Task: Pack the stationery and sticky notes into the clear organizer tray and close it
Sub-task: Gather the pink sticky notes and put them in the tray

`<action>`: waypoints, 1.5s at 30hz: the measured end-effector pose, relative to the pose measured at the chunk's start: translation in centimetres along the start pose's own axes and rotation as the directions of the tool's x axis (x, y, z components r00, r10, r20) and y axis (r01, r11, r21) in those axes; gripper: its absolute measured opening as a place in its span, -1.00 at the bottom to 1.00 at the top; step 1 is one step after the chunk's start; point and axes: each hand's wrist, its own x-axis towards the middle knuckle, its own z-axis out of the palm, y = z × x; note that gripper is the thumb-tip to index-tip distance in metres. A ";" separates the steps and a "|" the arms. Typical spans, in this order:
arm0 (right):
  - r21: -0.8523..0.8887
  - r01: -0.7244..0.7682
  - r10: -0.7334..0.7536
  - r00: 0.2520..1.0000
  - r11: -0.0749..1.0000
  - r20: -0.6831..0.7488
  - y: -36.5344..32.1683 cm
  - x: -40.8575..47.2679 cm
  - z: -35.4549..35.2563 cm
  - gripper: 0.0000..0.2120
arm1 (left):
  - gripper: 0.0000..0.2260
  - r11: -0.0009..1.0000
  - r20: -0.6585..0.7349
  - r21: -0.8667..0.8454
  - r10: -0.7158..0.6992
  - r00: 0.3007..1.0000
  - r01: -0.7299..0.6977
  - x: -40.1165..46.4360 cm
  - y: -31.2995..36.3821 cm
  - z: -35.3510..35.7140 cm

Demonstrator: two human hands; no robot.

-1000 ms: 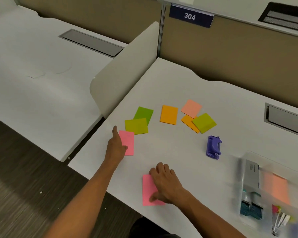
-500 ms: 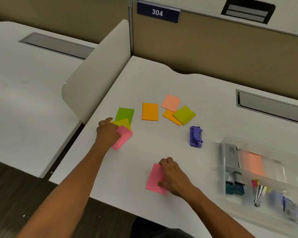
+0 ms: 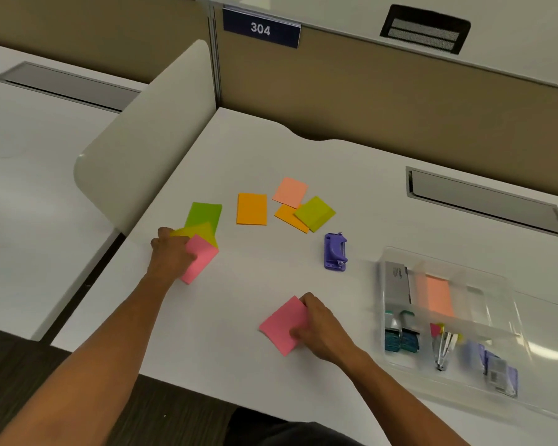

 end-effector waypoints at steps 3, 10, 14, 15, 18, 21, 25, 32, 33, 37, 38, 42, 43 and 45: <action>0.069 -0.026 0.026 1.000 0.997 0.004 0.3 -0.3 -0.6 -0.70 | -0.57 0.998 -0.005 -0.038 -0.048 0.999 0.048 -0.2 -0.3 0.1; 0.133 0.040 -0.034 0.998 0.990 -0.050 1.5 -0.9 -2.1 -0.76 | -0.68 0.990 -0.097 -0.129 -0.069 0.993 0.056 -1.7 0.7 0.4; 0.177 0.074 -0.060 0.995 0.981 -0.080 2.0 -1.0 -2.9 -0.80 | -0.86 0.941 -0.282 -0.336 -0.075 0.957 -0.025 -3.6 2.1 0.4; 0.187 0.083 -0.068 0.994 0.979 -0.085 2.1 -1.0 -3.0 -0.79 | -0.84 0.936 -0.303 -0.352 -0.097 0.948 -0.017 -4.0 2.5 0.5; 0.213 0.114 -0.093 0.990 0.970 -0.107 2.3 -1.1 -3.7 -0.76 | -0.84 0.908 -0.327 -0.420 -0.152 0.933 0.001 -5.3 3.4 0.9; 0.241 0.123 -0.095 0.987 0.963 -0.126 2.6 -1.1 -4.5 -0.72 | -0.74 0.877 -0.341 -0.479 -0.163 0.926 -0.022 -6.8 4.4 1.4; 0.223 0.146 -0.113 0.981 0.964 -0.155 3.4 -1.1 -5.9 -0.70 | -0.65 0.857 -0.322 -0.512 -0.121 0.939 -0.065 -8.7 6.7 1.6; 0.054 0.226 -0.199 0.933 0.973 -0.301 6.3 -2.3 -9.9 -0.59 | -0.52 0.802 -0.257 -0.583 -0.029 0.966 -0.131 -12.4 12.4 2.9; 0.029 0.230 -0.209 0.924 0.973 -0.320 6.8 -2.4 -10.8 -0.58 | -0.47 0.780 -0.242 -0.613 -0.031 0.970 -0.128 -12.9 13.3 3.2; -0.068 0.245 -0.253 0.897 0.967 -0.362 9.0 -3.4 -14.3 -0.58 | -0.39 0.765 -0.214 -0.625 0.021 0.977 -0.153 -14.6 16.4 4.9; -0.094 0.247 -0.264 0.887 0.964 -0.378 9.6 -3.7 -15.1 -0.58 | -0.41 0.783 -0.215 -0.598 0.051 0.975 -0.172 -14.8 17.1 5.3; -0.135 0.222 -0.259 0.851 0.966 -0.457 12.3 -4.3 -18.1 -0.53 | -0.51 0.773 -0.182 -0.610 0.076 0.980 -0.174 -15.7 20.0 6.5; -0.139 0.199 -0.242 0.847 0.970 -0.473 13.0 -4.4 -18.8 -0.50 | -0.55 0.760 -0.170 -0.628 0.074 0.983 -0.166 -16.0 20.7 6.8; -0.151 0.148 -0.205 0.840 0.977 -0.503 14.3 -4.5 -20.2 -0.45 | -0.60 0.728 -0.153 -0.667 0.075 0.985 -0.159 -16.4 22.1 7.1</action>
